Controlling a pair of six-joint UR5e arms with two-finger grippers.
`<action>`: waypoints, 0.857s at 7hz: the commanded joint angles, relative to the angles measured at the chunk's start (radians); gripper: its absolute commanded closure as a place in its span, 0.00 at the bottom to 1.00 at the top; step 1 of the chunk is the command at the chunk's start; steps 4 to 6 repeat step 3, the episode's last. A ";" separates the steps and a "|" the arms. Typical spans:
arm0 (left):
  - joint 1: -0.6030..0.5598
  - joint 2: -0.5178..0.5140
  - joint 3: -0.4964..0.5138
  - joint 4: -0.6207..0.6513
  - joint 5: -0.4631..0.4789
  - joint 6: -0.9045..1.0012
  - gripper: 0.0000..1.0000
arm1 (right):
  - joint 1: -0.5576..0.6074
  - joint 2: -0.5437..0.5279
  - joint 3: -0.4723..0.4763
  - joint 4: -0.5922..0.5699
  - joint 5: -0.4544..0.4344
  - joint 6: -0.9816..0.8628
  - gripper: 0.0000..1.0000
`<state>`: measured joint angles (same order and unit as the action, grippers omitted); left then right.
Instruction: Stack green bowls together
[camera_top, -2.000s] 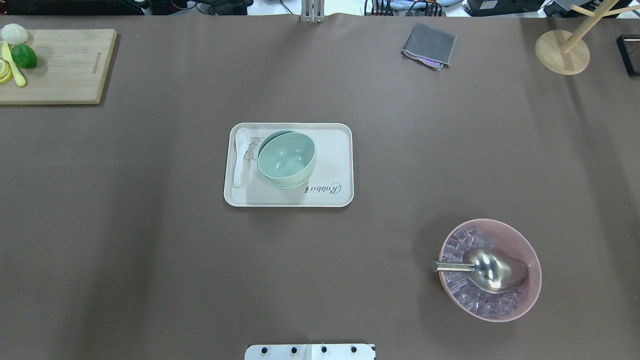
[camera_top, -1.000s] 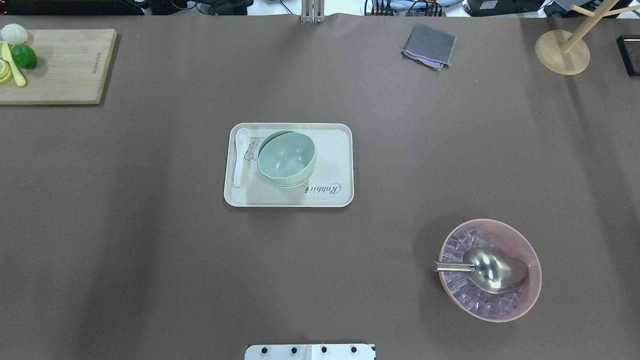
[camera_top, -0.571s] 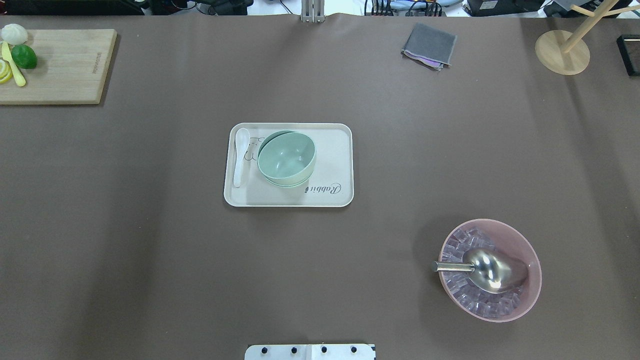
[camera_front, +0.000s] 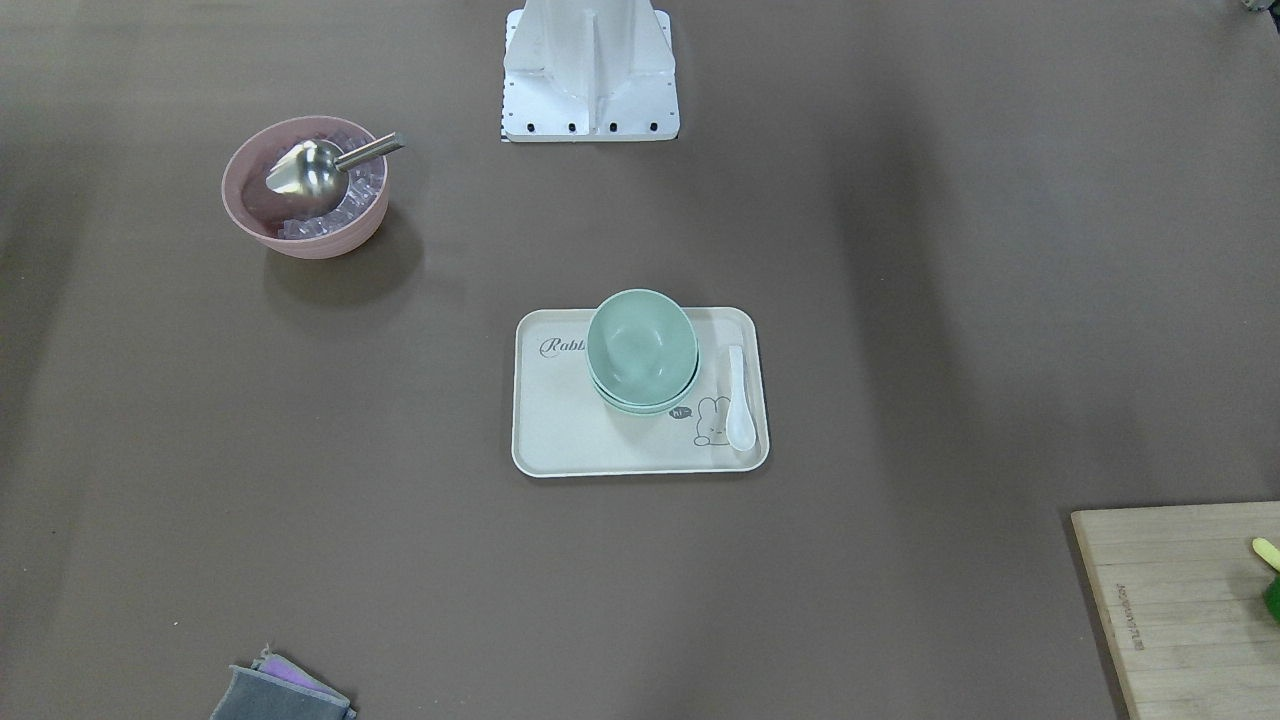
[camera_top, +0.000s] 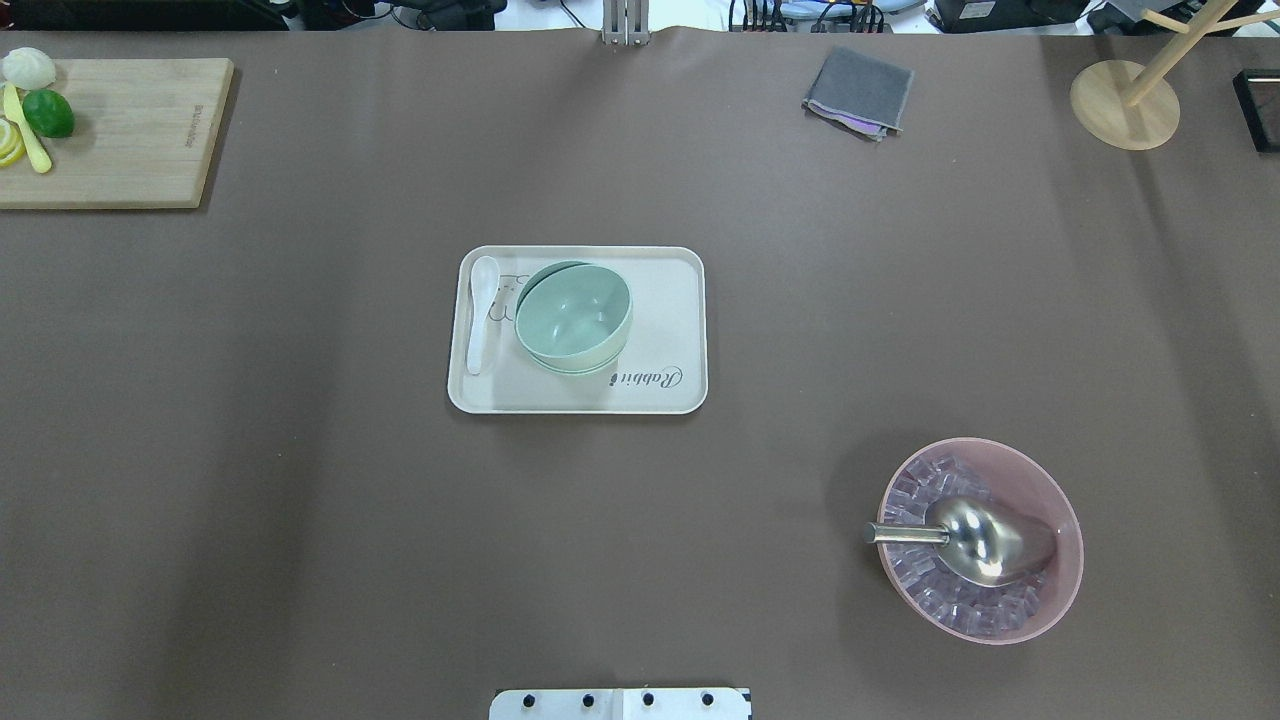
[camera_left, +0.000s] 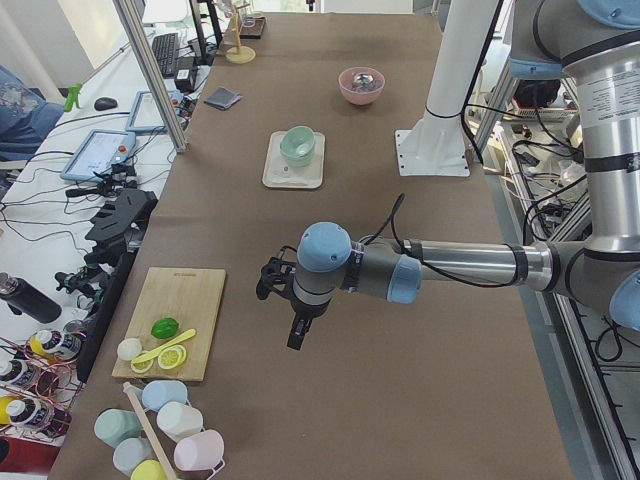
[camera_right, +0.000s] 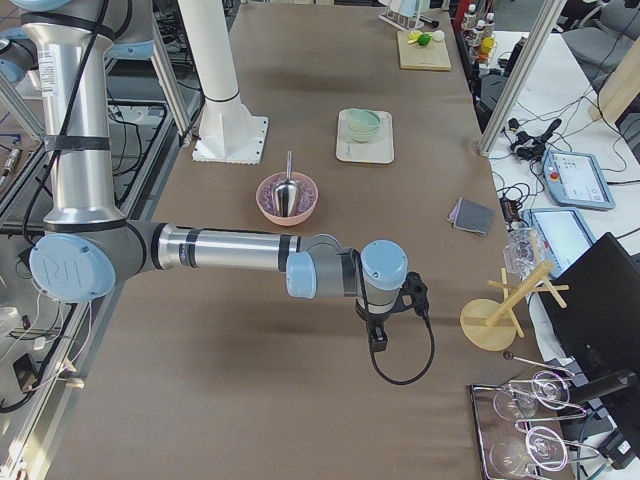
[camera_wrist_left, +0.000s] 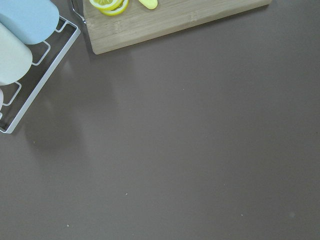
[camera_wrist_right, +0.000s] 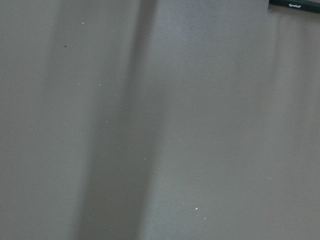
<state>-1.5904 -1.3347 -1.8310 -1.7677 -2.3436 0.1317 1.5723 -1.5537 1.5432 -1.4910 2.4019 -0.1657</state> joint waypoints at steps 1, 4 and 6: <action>0.001 0.000 0.001 0.004 0.001 -0.001 0.02 | 0.000 0.004 0.002 0.000 -0.001 0.000 0.00; 0.001 -0.001 -0.004 0.004 0.001 -0.001 0.02 | 0.000 0.009 0.009 0.000 -0.006 0.000 0.00; 0.001 -0.001 -0.004 0.004 0.001 -0.001 0.02 | 0.000 0.009 0.009 0.000 -0.006 0.000 0.00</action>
